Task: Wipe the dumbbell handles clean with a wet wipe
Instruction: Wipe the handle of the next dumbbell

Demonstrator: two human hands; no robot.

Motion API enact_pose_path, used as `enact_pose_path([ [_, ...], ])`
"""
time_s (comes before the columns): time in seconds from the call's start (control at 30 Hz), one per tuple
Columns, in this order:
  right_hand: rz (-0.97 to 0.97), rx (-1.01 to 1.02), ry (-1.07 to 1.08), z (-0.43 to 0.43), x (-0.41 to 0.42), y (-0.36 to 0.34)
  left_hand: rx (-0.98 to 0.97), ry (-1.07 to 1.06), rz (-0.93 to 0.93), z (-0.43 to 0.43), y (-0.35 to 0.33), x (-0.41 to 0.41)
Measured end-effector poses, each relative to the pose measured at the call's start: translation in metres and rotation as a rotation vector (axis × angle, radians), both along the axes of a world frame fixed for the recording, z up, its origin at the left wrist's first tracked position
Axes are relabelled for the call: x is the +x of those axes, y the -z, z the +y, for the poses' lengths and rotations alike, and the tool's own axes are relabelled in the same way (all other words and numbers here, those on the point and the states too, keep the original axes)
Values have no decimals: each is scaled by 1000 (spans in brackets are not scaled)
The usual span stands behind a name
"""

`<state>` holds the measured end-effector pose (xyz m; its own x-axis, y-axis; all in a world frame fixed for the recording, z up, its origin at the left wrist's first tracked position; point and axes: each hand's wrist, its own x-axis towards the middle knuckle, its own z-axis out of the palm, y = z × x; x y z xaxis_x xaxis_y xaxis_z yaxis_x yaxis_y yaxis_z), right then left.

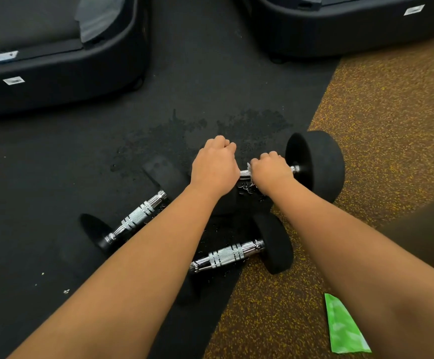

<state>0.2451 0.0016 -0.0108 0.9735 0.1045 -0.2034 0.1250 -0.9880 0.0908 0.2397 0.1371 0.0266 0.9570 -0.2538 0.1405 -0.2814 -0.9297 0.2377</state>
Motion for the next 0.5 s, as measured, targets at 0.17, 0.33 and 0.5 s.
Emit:
enact_pose_path([
  [0.17, -80, 82, -78, 10, -7, 3, -8, 5, -12, 0, 1, -2],
  [0.33, -17, 127, -66, -3, -5, 2, -25, 1, -17, 0, 2, -3],
  [0.5, 117, 44, 100, -22, 0, -6, -13, 17, -12, 1, 0, -4],
])
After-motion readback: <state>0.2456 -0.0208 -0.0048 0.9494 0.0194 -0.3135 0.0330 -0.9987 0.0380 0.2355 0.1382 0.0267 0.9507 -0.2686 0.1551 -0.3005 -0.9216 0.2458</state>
